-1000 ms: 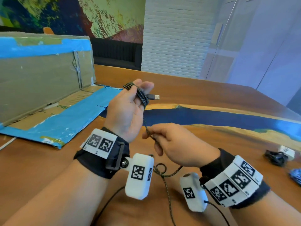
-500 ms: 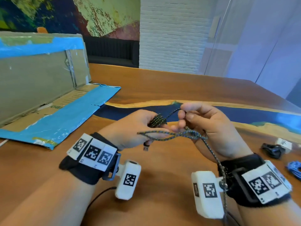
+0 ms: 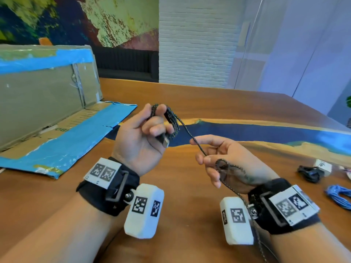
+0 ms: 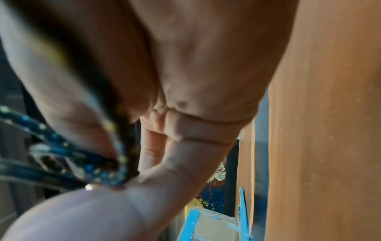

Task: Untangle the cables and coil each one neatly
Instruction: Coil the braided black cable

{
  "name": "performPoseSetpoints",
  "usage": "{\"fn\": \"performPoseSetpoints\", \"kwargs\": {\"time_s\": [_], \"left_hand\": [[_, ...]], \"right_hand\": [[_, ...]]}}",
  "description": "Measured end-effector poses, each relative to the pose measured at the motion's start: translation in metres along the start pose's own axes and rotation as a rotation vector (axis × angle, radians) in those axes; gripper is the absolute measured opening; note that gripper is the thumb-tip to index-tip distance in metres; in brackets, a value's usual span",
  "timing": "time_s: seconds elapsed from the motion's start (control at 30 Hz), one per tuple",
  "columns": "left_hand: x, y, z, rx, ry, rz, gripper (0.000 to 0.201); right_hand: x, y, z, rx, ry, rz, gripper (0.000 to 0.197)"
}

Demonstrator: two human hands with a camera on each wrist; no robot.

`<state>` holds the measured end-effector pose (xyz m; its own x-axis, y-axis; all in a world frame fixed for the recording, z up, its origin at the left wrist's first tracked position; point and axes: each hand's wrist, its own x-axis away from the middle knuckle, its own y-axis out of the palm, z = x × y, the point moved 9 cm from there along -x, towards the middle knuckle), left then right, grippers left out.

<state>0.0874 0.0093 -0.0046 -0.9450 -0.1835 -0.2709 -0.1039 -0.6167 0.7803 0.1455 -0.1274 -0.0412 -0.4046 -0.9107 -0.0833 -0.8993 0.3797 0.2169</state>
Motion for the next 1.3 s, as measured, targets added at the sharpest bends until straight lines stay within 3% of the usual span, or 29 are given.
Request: {"fn": "performPoseSetpoints", "kwargs": {"time_s": [0.2, 0.27, 0.37, 0.47, 0.57, 0.7, 0.8, 0.87, 0.93, 1.03, 1.1, 1.17, 1.3], "left_hand": [[-0.008, -0.036, 0.025, 0.084, 0.285, 0.281, 0.037], [-0.007, -0.049, 0.031, -0.026, 0.309, 0.369, 0.033], [-0.008, -0.055, 0.032, -0.384, 0.27, 0.445, 0.029], [-0.006, -0.038, 0.019, -0.793, 0.171, 0.365, 0.018], [-0.005, -0.021, -0.007, -1.164, -0.007, 0.168, 0.017], [0.002, -0.01, -0.029, -1.319, -0.22, -0.173, 0.014], [0.003, -0.019, -0.017, -1.436, -0.26, -0.204, 0.022], [0.002, -0.026, -0.002, -1.475, -0.215, -0.127, 0.02], [0.0, -0.036, 0.016, -1.37, -0.158, 0.01, 0.027], [-0.003, -0.06, 0.042, -0.942, -0.102, 0.221, 0.034], [-0.003, -0.071, 0.053, -0.682, -0.069, 0.304, 0.034], [-0.005, -0.077, 0.059, -0.509, -0.044, 0.361, 0.033], [-0.005, -0.088, 0.066, -0.326, 0.002, 0.462, 0.033]], "right_hand": [[-0.011, 0.008, 0.033, -0.012, 0.165, 0.116, 0.03], [-0.014, 0.019, 0.043, 0.103, 0.208, 0.103, 0.024], [-0.016, 0.04, 0.048, 0.265, 0.201, 0.028, 0.03], [-0.012, 0.055, 0.043, 0.21, 0.164, -0.033, 0.032], [-0.005, 0.048, 0.032, 0.002, 0.165, 0.001, 0.029], [0.002, 0.034, 0.024, -0.218, 0.141, -0.008, 0.022], [0.006, 0.03, 0.024, -0.241, 0.156, -0.08, 0.044], [0.005, 0.018, 0.02, -0.219, 0.164, -0.015, 0.06], [0.004, -0.004, 0.007, -0.181, 0.119, 0.137, 0.055], [0.012, -0.048, -0.015, -0.055, 0.018, 0.396, 0.038], [0.018, -0.074, -0.024, 0.149, 0.002, 0.509, 0.028], [0.022, -0.09, -0.024, 0.397, 0.056, 0.553, 0.025], [0.027, -0.107, -0.019, 0.694, 0.167, 0.587, 0.04]]}}
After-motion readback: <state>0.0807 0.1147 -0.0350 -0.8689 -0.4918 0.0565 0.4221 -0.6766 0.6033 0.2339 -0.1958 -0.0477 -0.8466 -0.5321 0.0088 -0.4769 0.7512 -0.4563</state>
